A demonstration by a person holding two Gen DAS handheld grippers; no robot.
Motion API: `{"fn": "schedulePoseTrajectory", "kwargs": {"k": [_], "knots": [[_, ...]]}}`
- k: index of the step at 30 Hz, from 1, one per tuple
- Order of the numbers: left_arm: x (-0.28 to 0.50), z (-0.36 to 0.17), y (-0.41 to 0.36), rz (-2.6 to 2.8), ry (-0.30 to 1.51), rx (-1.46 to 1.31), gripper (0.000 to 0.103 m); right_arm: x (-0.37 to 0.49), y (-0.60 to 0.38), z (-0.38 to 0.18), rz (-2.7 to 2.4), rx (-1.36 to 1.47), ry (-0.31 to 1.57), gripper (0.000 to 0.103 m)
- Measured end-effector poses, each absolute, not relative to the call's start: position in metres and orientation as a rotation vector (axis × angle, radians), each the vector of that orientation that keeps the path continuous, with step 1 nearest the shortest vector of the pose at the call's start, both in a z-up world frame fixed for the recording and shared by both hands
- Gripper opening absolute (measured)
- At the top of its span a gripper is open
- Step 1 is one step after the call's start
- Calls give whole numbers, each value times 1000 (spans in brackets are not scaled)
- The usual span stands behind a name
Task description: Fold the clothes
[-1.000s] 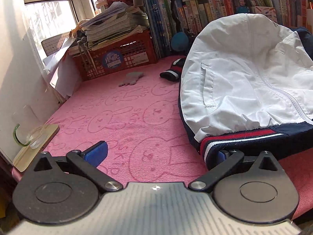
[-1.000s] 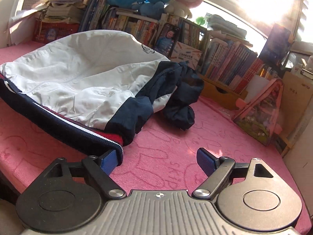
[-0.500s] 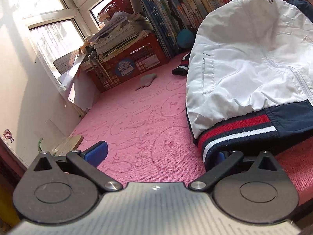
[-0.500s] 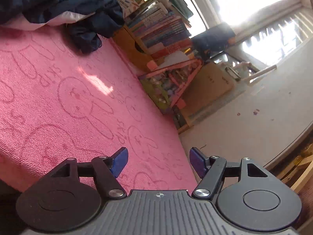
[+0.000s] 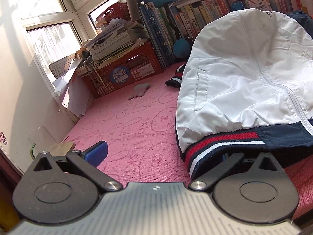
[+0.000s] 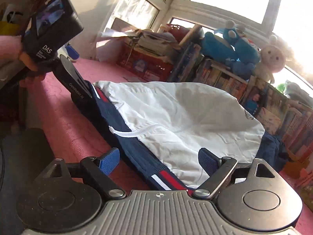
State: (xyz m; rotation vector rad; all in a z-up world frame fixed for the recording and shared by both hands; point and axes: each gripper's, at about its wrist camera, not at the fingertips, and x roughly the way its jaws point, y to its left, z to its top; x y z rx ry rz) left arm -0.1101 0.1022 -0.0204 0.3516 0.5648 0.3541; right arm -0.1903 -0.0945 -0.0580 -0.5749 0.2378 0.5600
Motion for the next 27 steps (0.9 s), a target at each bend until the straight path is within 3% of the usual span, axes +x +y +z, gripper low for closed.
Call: {"fn": "schedulePoseTrajectory", "kwargs": {"k": [9, 12, 13, 14, 15, 22, 27], "knots": [[-105, -32, 109, 365, 583, 331, 103, -138, -137, -49, 232, -475, 341, 80], [-106, -30, 113, 378, 573, 318, 103, -132, -176, -50, 76, -442, 416, 65], [-106, -29, 114, 378, 568, 314, 103, -132, -189, -50, 17, -434, 437, 55], [-108, -24, 117, 348, 562, 292, 103, -131, -204, -50, -13, -413, 454, 63], [-111, -19, 118, 325, 554, 273, 103, -129, -214, -49, -13, -381, 468, 64], [-133, -1, 108, 533, 377, 553, 103, -107, -203, -44, 80, -354, 409, 63], [-126, -11, 125, 506, 498, 458, 103, -91, -176, -41, 127, -424, 348, 62]]}}
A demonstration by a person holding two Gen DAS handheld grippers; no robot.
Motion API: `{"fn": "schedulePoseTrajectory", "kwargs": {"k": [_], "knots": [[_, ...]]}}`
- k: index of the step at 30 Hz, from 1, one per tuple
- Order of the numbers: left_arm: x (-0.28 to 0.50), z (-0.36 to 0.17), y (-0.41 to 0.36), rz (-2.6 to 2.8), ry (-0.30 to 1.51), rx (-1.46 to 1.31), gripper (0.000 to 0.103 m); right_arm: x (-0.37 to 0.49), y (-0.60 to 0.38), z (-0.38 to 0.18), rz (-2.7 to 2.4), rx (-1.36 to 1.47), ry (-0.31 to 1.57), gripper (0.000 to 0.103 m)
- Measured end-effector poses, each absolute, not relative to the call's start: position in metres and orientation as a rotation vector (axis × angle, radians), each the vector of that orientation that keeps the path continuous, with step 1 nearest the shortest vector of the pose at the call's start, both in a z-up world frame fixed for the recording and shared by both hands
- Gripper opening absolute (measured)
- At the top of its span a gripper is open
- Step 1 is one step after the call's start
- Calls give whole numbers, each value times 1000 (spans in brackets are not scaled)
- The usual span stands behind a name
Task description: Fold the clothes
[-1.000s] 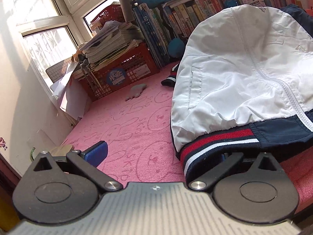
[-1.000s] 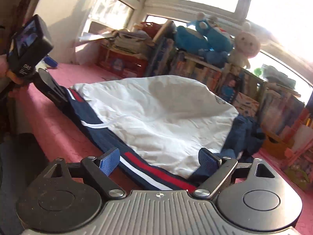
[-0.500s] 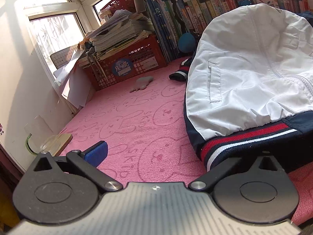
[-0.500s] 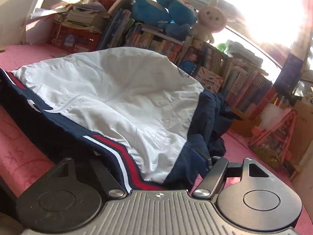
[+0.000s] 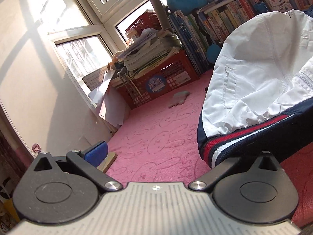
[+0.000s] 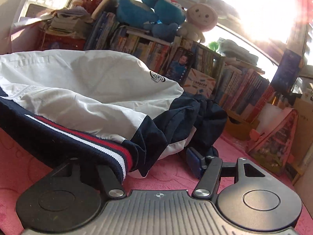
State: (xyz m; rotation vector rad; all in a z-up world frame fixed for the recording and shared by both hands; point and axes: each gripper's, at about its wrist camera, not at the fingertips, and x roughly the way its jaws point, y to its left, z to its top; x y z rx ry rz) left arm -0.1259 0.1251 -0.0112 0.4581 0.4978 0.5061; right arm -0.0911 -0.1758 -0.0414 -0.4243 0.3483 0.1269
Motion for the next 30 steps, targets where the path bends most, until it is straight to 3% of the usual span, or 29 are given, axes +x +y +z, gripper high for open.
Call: {"fn": "schedulePoseTrajectory", "kwargs": {"k": [16, 30], "knots": [[-140, -35, 86, 312, 550, 541, 103, -156, -233, -64, 9, -606, 497, 85], [-135, -42, 74, 327, 526, 596, 103, -182, -228, -57, 79, -587, 396, 88]]}}
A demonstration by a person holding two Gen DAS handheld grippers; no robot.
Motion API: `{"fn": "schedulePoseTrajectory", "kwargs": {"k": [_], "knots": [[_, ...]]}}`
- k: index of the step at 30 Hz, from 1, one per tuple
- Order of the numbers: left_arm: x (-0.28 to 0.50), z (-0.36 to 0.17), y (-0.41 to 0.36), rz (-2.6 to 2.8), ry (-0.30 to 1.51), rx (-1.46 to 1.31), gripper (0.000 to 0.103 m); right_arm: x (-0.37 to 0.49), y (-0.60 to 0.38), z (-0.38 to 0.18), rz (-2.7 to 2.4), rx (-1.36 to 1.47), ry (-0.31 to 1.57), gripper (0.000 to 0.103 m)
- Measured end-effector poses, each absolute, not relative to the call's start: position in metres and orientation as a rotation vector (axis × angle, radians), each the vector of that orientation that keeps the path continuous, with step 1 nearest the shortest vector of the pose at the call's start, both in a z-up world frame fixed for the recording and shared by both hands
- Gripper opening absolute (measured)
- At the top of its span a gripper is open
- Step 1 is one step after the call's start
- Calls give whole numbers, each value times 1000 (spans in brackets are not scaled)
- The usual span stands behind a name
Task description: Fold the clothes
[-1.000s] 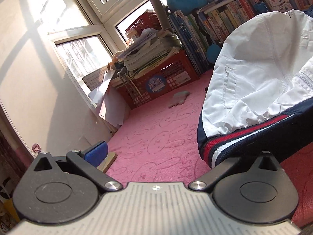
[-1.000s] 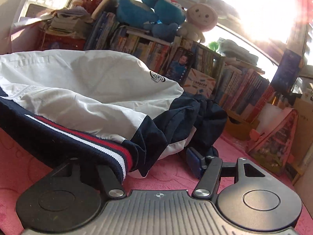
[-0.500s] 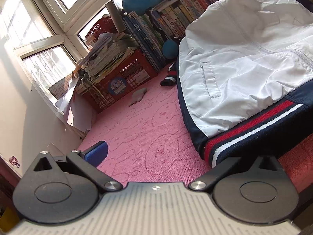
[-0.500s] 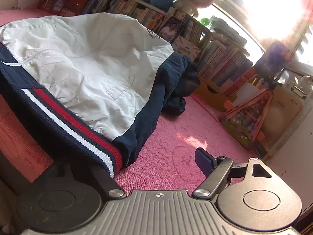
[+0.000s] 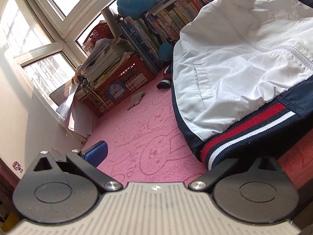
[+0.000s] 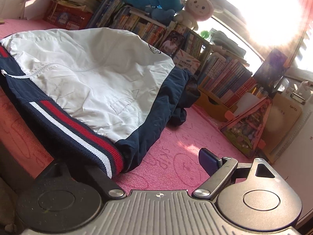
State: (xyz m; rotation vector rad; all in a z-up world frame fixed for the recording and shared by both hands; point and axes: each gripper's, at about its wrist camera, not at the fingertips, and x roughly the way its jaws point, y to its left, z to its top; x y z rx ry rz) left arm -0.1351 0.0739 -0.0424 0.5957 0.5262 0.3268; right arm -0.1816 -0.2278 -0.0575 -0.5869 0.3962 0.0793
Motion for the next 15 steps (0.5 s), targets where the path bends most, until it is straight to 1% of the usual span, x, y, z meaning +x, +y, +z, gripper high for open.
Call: {"fn": "schedulePoseTrajectory", "kwargs": {"k": [4, 7, 9, 10, 11, 12, 13, 14, 15], "knots": [[-137, -41, 73, 332, 529, 567, 103, -194, -205, -59, 153, -663, 346, 88], [-138, -41, 74, 335, 531, 552, 103, -200, -185, -58, 240, -651, 313, 86], [-139, -40, 74, 337, 532, 543, 103, -202, -170, -57, 304, -631, 295, 74], [-139, -39, 74, 339, 530, 540, 103, -202, -161, -57, 325, -634, 289, 58], [-140, -38, 74, 343, 526, 539, 103, -201, -154, -58, 337, -645, 283, 45], [-141, -37, 75, 345, 523, 539, 103, -199, -149, -59, 344, -662, 283, 39], [-142, -36, 76, 342, 520, 539, 103, -197, -145, -60, 352, -680, 286, 21], [-143, -36, 77, 338, 520, 540, 103, -196, -145, -61, 353, -687, 295, 9], [-144, -35, 78, 330, 522, 542, 103, -195, -148, -60, 350, -681, 306, 10]]}}
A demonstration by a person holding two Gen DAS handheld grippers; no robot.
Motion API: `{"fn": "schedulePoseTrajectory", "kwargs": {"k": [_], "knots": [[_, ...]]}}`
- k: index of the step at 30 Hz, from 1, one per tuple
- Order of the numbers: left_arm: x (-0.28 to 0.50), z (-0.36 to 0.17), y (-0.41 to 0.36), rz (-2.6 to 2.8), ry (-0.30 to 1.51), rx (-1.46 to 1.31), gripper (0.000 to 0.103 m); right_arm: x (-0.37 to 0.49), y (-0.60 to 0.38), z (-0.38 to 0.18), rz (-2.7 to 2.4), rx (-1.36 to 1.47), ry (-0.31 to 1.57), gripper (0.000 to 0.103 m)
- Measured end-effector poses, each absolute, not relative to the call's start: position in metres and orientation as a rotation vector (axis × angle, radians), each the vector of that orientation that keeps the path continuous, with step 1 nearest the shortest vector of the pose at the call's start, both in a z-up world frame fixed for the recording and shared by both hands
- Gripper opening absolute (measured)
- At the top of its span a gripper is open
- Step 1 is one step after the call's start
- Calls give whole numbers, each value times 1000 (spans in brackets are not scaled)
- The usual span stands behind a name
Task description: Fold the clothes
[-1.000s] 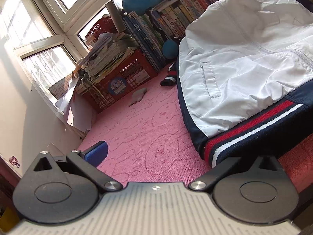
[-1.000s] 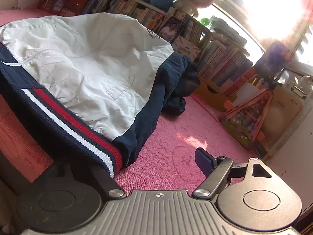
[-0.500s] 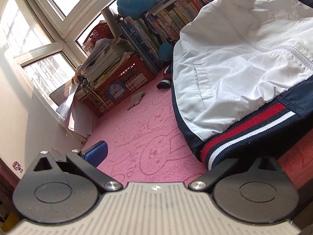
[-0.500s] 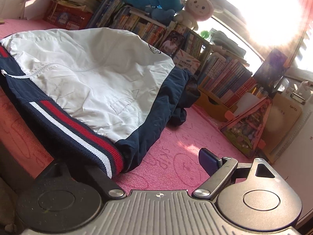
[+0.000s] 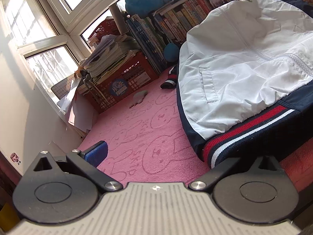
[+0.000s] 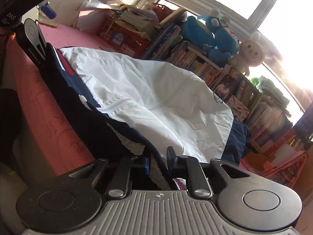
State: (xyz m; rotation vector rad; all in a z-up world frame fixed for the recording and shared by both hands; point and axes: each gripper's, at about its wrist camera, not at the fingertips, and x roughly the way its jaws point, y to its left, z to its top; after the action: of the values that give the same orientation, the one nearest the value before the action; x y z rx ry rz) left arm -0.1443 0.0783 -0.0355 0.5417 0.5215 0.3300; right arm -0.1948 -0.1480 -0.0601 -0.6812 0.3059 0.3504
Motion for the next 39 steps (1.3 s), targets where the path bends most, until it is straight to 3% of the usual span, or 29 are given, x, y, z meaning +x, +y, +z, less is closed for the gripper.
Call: {"fn": "schedulePoseTrajectory", "kwargs": {"k": [12, 15, 19, 21, 27, 29, 32, 39], "knots": [[-154, -39, 80, 219, 554, 683, 103, -189, -200, -71, 224, -677, 425, 10], [-152, -26, 96, 117, 596, 576, 103, -189, -209, -68, 249, -671, 440, 10], [-141, -5, 129, 3, 663, 332, 103, -193, -213, -72, 259, -740, 418, 20], [-139, -9, 138, -36, 682, 286, 103, -193, -209, -77, 246, -777, 390, 20], [-149, -13, 131, -124, 660, 363, 103, -191, -216, -68, 310, -741, 412, 22], [-148, -5, 135, -194, 645, 317, 103, -185, -232, -50, 377, -614, 479, 28], [-140, -1, 142, -260, 650, 225, 103, -171, -259, -29, 473, -385, 582, 64], [-126, -32, 139, -362, 776, 139, 103, -146, -313, -33, 650, 36, 789, 78]]}}
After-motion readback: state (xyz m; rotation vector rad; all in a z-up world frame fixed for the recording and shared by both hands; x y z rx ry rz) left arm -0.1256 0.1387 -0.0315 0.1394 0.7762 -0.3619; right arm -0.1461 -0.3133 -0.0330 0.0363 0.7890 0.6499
